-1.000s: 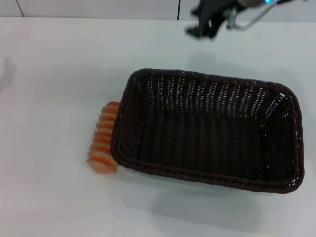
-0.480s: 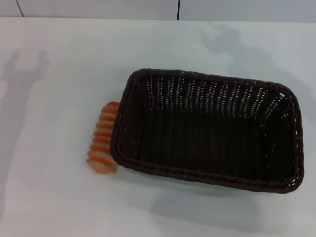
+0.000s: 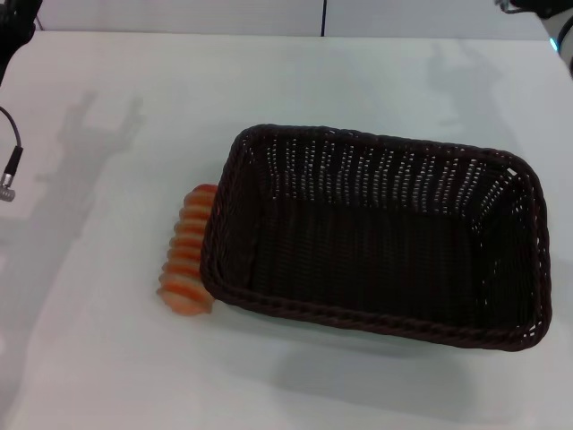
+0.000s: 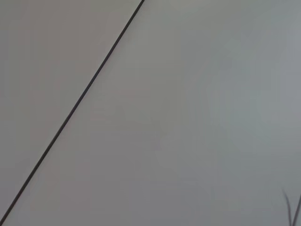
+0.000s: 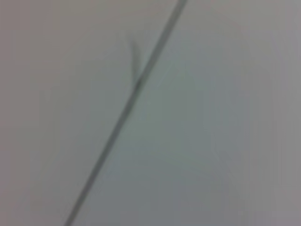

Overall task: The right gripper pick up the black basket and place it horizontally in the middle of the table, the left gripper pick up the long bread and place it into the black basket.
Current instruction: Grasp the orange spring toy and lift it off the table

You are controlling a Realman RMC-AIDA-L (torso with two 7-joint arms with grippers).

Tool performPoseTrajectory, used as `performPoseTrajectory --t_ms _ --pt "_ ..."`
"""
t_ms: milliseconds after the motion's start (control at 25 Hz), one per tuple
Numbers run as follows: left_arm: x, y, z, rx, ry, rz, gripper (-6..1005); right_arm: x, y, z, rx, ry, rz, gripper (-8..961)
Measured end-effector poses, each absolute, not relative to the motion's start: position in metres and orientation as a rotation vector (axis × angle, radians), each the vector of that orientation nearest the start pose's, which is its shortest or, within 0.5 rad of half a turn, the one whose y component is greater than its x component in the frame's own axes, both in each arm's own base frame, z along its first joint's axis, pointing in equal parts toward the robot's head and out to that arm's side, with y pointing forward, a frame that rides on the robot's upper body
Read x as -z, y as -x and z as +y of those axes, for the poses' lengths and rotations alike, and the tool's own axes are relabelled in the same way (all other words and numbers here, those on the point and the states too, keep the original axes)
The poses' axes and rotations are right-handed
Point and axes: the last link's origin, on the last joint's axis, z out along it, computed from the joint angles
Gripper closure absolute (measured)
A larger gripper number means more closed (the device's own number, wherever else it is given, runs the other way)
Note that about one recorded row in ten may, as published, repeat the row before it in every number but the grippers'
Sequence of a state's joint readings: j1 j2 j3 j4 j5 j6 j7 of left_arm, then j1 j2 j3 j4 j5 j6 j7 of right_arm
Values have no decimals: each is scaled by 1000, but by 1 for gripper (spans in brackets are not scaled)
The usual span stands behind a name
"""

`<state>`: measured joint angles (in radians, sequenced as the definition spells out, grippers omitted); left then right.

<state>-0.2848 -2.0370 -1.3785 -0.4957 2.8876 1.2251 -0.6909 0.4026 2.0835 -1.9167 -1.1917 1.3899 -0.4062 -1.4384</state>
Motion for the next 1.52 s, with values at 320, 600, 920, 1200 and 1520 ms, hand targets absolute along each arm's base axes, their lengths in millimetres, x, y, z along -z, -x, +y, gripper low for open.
performPoseTrajectory --t_ms 320,600,920,1200,1520 --pt "-59 290 328 1344 1489 -591 138 0 -178 381 -678 1381 105 590" --pt "-69 268 329 1291 1732 -699 138 -5 -238 361 -678 1346 267 591" --pt "-80 253 348 850 1729 -1048 138 -11 -284 340 -685 1304 376 591" --pt "-85 218 349 389 1702 -1134 137 -27 -311 328 -704 1249 370 591" --pt "-80 194 349 148 1852 -1182 137 -40 -313 348 -668 1266 327 592"
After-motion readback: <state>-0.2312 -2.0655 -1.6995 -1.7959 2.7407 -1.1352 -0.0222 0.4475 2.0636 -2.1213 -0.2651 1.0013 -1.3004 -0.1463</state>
